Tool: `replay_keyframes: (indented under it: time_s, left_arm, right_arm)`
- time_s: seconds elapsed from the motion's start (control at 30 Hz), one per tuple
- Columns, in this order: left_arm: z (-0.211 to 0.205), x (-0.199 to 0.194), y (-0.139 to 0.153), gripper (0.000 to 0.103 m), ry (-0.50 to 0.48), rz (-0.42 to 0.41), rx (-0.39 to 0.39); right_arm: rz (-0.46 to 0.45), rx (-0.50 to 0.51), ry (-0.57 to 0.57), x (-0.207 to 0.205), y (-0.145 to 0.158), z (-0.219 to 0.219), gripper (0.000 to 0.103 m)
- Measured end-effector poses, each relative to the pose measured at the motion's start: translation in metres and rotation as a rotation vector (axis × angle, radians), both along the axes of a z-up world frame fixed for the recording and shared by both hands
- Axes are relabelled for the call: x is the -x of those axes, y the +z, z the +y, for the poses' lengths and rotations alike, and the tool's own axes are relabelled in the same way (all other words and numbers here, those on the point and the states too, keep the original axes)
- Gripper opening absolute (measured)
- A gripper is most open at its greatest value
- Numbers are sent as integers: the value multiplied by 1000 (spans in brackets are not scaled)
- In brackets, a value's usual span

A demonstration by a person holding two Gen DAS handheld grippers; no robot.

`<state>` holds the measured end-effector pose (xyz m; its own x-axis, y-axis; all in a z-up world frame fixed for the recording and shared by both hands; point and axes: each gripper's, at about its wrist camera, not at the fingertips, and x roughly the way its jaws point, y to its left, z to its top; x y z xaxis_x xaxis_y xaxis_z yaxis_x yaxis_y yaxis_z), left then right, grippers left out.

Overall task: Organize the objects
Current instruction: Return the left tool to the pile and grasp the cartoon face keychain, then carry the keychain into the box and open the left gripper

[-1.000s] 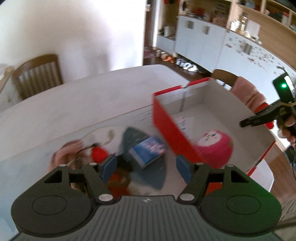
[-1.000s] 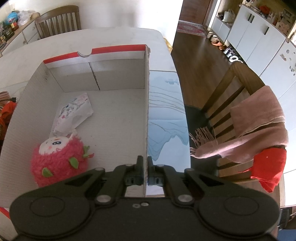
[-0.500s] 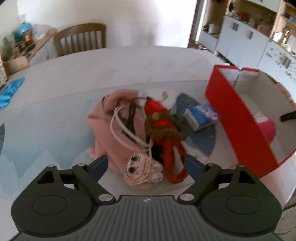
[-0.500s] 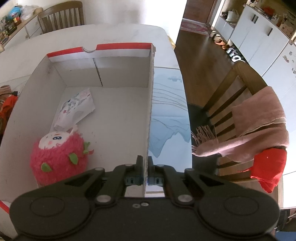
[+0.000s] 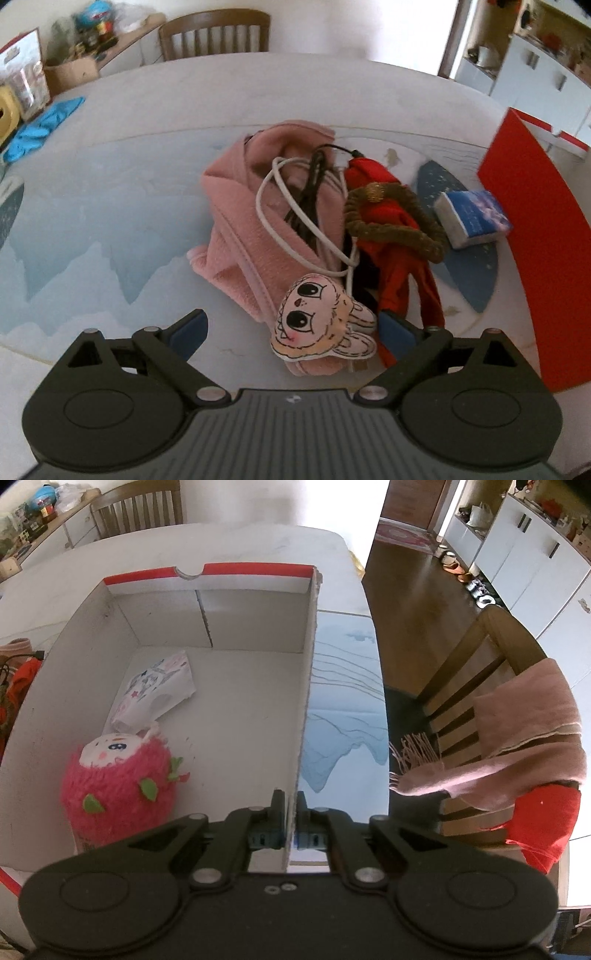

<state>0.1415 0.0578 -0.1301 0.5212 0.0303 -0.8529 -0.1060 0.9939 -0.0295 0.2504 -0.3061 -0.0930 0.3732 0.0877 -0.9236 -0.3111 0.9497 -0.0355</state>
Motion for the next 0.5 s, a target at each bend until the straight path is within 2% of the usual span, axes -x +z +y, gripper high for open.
replay_keyframes:
  time_s: [0.17, 0.27, 0.3, 0.33, 0.5]
  left_arm:
    - [1, -3, -5, 96, 20, 14, 20]
    - [0, -1, -4, 77, 27, 13, 47]
    - [-1, 0, -3, 63, 23, 15, 53]
    - [-2, 0, -2, 57, 20, 18, 56]
    - [-8, 2, 1, 52, 24, 34, 42]
  right_arm:
    - [9, -17, -1, -1, -1, -3, 3]
    - [14, -23, 0, -2, -3, -4, 3]
    - [17, -25, 0, -2, -3, -4, 3]
    - [19, -26, 0, -2, -3, -5, 3]
    - [18, -40, -1, -2, -1, -6, 3]
